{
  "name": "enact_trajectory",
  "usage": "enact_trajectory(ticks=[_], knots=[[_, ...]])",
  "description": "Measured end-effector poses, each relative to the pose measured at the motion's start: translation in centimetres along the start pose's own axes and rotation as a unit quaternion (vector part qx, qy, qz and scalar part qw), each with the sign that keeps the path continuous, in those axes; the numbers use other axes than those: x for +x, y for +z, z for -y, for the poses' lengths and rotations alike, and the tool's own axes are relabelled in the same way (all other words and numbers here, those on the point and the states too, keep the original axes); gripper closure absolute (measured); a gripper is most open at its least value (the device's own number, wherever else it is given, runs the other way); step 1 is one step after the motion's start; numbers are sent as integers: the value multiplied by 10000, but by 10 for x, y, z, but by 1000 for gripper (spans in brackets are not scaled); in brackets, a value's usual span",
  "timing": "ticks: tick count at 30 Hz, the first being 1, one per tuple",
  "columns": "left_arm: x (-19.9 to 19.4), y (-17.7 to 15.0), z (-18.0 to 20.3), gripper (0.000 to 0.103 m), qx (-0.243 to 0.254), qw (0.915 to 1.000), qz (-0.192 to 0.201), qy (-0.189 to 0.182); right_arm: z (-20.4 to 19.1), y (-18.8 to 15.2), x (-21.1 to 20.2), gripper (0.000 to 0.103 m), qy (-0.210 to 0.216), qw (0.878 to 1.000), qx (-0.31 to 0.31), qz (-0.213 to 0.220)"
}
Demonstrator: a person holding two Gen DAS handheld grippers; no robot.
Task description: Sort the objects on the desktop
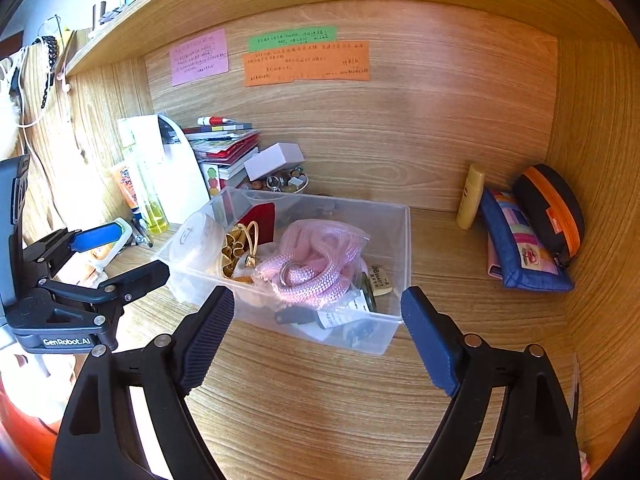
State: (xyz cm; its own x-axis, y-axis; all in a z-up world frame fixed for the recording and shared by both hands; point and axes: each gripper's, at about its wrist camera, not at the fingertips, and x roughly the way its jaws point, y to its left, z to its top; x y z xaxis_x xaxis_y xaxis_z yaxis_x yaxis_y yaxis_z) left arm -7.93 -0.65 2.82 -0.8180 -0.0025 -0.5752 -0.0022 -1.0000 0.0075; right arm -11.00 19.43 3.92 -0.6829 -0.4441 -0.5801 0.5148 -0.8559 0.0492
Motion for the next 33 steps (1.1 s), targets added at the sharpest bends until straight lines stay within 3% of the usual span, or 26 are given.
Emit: enact_trajectory(ticks=[33], knots=[[-6,-13,6,3,-131,9999,9,61,2,-14,-11,19,107,9999,101,45]])
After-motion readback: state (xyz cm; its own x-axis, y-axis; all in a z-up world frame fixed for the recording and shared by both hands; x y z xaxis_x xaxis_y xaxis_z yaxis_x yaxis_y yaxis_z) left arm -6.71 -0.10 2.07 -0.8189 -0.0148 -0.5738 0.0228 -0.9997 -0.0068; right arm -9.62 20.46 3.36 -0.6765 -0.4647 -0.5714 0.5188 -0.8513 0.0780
